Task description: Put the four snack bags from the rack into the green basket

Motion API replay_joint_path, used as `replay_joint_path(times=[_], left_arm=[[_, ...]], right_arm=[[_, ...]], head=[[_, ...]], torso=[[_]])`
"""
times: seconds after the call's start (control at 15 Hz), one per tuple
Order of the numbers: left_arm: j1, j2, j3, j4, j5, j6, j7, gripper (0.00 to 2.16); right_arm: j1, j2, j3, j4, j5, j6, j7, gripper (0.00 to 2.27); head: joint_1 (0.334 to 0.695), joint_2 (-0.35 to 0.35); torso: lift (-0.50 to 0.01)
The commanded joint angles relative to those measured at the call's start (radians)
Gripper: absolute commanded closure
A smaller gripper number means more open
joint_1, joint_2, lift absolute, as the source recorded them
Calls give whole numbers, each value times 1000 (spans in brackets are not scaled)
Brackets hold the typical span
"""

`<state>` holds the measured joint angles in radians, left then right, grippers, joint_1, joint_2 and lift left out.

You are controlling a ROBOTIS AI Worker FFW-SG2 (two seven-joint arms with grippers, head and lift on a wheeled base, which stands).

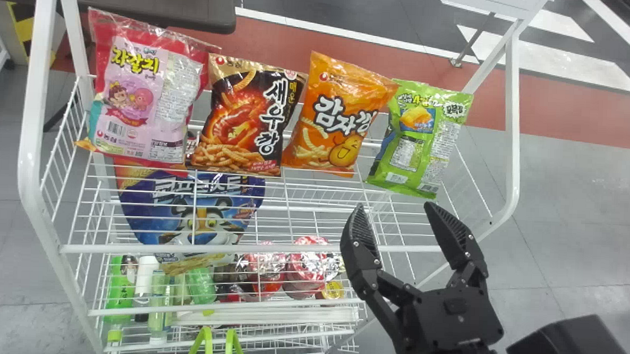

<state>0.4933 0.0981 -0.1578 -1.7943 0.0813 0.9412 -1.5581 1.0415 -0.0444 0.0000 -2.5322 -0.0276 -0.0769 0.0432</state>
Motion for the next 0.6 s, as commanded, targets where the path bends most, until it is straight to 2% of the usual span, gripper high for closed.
replay_joint_path(times=[0.0,0.53], left_arm=[[2,0,0,0,0,0,0,2020],[4,0,-12,-2,-14,0,1,2020]], right_arm=[[-1,0,3,6,0,0,-2,130],[-1,3,5,21,6,-34,-6,130]], head=[[695,-350],[695,-350]], torso=[[-6],[-6]])
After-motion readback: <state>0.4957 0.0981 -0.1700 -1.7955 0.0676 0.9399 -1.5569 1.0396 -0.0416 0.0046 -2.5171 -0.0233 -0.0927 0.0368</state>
